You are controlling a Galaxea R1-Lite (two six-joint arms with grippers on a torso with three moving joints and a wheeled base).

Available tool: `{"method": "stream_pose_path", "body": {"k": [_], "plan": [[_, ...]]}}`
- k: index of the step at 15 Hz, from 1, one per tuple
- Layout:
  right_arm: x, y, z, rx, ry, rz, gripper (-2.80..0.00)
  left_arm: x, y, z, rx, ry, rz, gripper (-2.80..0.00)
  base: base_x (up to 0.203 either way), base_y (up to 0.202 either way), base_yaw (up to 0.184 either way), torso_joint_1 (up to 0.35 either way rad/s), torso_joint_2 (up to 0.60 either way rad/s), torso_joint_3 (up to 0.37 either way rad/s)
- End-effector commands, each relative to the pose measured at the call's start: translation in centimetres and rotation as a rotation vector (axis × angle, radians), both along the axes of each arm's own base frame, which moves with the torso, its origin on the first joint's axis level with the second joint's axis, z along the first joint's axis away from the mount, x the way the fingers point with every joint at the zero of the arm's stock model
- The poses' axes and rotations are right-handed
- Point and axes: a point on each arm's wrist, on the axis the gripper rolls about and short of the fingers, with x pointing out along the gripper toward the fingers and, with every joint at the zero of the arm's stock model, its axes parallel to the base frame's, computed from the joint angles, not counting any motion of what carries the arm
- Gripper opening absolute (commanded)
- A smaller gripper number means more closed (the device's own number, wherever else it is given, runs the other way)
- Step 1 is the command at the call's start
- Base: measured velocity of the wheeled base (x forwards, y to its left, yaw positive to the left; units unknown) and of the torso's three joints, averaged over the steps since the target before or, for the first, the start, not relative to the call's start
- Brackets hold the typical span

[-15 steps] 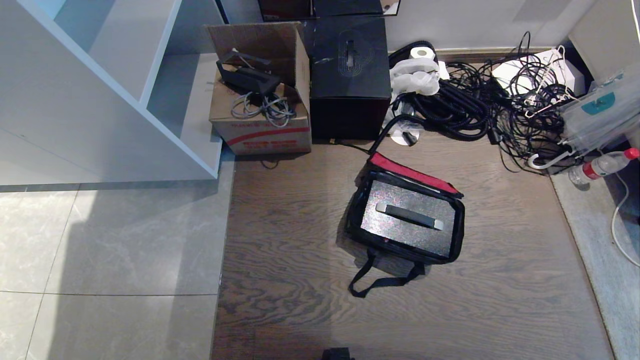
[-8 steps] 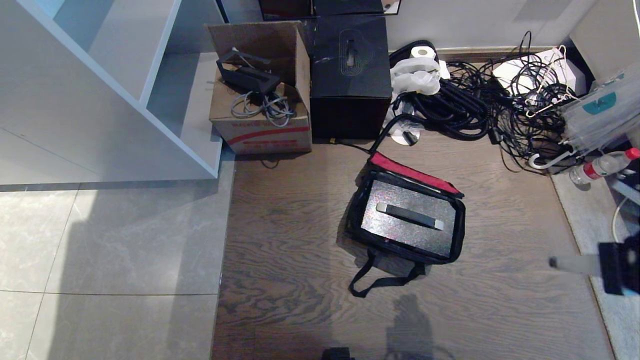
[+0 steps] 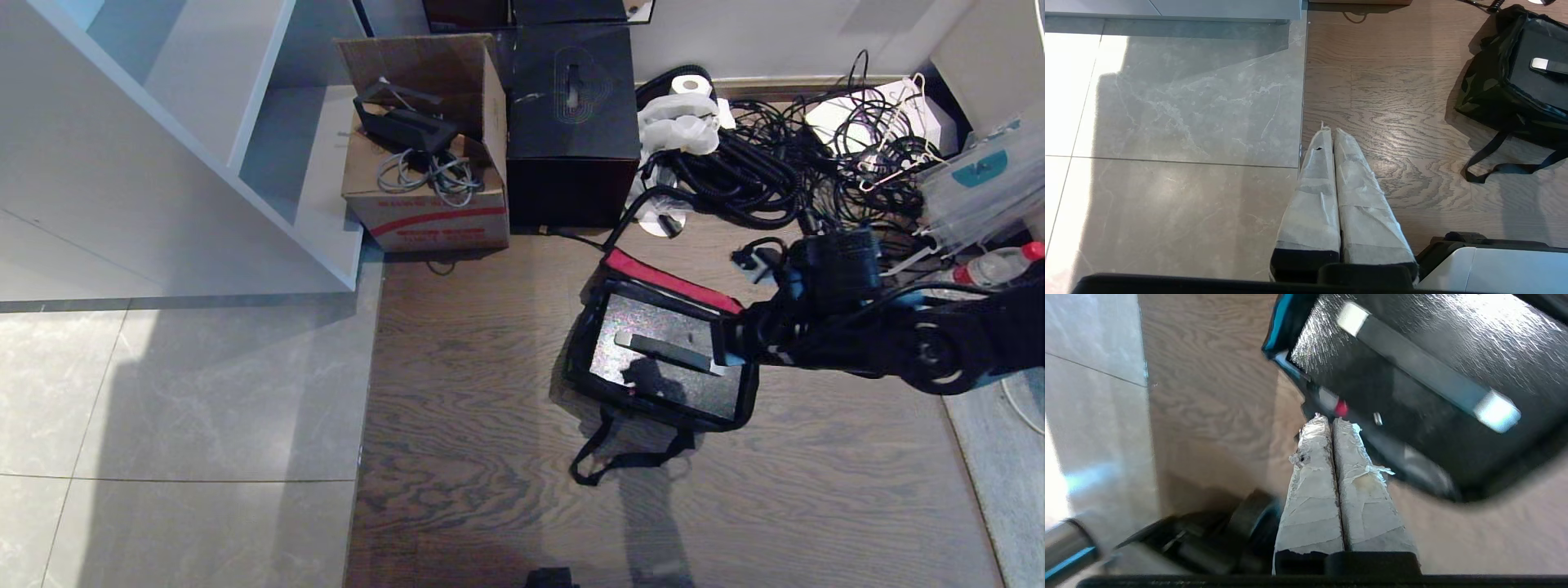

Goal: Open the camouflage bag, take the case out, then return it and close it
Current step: Grip the handle

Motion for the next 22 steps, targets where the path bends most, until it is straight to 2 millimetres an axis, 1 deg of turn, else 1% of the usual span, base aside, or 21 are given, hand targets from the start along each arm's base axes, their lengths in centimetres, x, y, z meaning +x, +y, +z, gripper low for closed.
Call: {"method": "stream_pose_path", "body": {"k": [1,3,4,5,7,9,10,12,14,16,17,18,19,21,22], "plan": [[2.1,1.2,-4.3,-0.039,0.081,0.016,-2.8,0.0,0.0,0.0,0.0,0.0,0.001,-2.8,0.0,0.0,0.0,0.0,0.0,0.0],[2.9,1.4,-5.3,-0.052,0.095,0.016,-2.8,0.0,0.0,0.0,0.0,0.0,0.001,-2.8,0.0,0.0,0.0,0.0,0.0,0.0],[3.4,1.6,-5.4,-0.058,0.087,0.015,0.0,0.0,0.0,0.0,0.0,0.0,0.001,-2.8,0.0,0.0,0.0,0.0,0.0,0.0],[4.0,2.0,-5.8,-0.083,0.073,0.011,0.0,0.0,0.0,0.0,0.0,0.0,0.001,-2.8,0.0,0.0,0.0,0.0,0.0,0.0],[4.9,2.5,-6.8,-0.207,0.031,-0.006,0.0,0.0,0.0,0.0,0.0,0.0,0.001,-2.8,0.0,0.0,0.0,0.0,0.0,0.0],[5.4,2.6,-7.0,-0.344,-0.046,0.015,0.0,0.0,0.0,0.0,0.0,0.0,0.0,-2.8,0.0,0.0,0.0,0.0,0.0,0.0],[5.5,2.6,-7.2,-0.437,-0.102,0.049,0.0,0.0,0.0,0.0,0.0,0.0,0.001,-2.8,0.0,0.0,0.0,0.0,0.0,0.0],[6.0,2.6,-7.1,-0.679,-0.261,0.084,0.0,0.0,0.0,0.0,0.0,0.0,0.001,-2.8,0.0,0.0,0.0,0.0,0.0,0.0],[6.3,2.6,-7.4,-0.922,-0.381,0.055,0.0,0.0,0.0,0.0,0.0,0.0,0.001,-2.8,0.0,0.0,0.0,0.0,0.0,0.0],[6.5,2.9,-8.0,-1.168,-0.445,0.009,0.0,0.0,0.0,0.0,0.0,0.0,0.001,-2.8,0.0,0.0,0.0,0.0,0.0,0.0],[6.7,3.0,-8.2,-1.261,-0.476,-0.015,0.0,0.0,0.0,0.0,0.0,0.0,0.001,-2.8,0.0,0.0,0.0,0.0,0.0,0.0],[6.8,3.3,-8.8,-1.319,-0.503,-0.027,0.0,0.0,0.0,0.0,0.0,0.0,0.001,-2.8,0.0,0.0,0.0,0.0,0.0,0.0],[6.7,3.9,-9.7,-1.336,-0.507,-0.014,0.0,0.0,0.0,0.0,0.0,0.0,0.001,-2.8,0.0,0.0,0.0,0.0,0.0,0.0],[6.6,4.6,-10.7,-1.343,-0.509,0.01,0.0,0.0,0.0,0.0,0.0,0.0,-0.001,-2.8,0.0,0.0,0.0,0.0,0.0,0.0],[6.5,5.1,-10.8,-1.344,-0.511,0.024,0.0,0.0,0.0,0.0,0.0,0.0,0.001,-2.8,0.0,0.0,0.0,0.0,0.0,0.0]]}}
